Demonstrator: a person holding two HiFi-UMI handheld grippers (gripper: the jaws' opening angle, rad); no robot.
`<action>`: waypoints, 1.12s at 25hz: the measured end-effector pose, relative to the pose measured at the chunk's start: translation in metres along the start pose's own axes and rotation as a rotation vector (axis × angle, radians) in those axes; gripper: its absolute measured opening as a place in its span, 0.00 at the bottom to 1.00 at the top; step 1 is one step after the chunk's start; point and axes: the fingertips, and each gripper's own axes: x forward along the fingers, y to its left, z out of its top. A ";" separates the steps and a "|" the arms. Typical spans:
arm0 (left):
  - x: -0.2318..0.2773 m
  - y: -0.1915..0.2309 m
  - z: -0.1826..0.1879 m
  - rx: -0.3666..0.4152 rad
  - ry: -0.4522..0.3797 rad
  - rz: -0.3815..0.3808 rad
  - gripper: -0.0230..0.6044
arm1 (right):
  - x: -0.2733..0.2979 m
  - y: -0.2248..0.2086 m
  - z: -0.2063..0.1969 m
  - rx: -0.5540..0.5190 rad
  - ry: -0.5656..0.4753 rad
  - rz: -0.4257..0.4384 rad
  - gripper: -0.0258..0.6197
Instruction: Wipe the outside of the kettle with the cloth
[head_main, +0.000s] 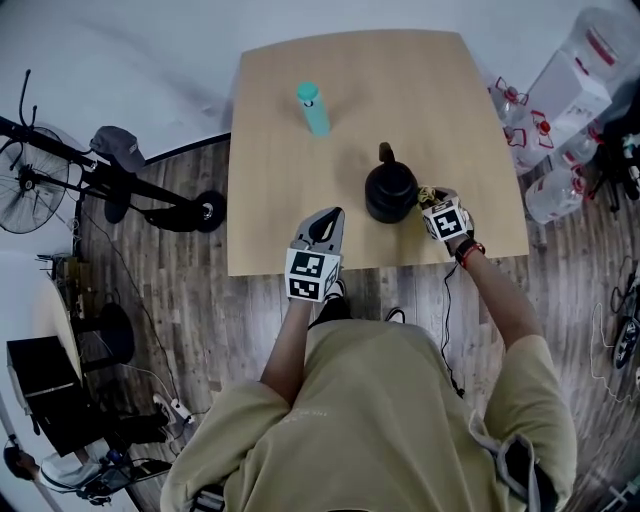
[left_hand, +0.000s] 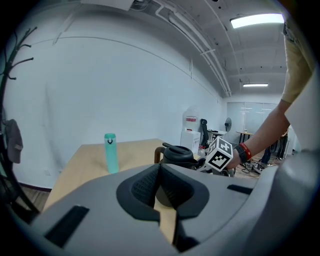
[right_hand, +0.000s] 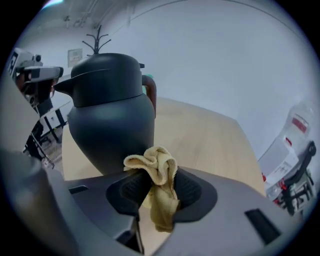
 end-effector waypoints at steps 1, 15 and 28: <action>-0.001 0.002 -0.001 -0.001 0.002 0.005 0.08 | 0.002 -0.001 0.006 -0.042 -0.003 -0.004 0.27; -0.012 0.009 -0.009 -0.015 -0.001 0.004 0.08 | -0.009 -0.005 -0.010 0.067 -0.032 -0.035 0.27; -0.020 0.022 -0.013 -0.033 -0.026 -0.041 0.08 | -0.030 0.145 -0.027 0.650 -0.028 0.193 0.27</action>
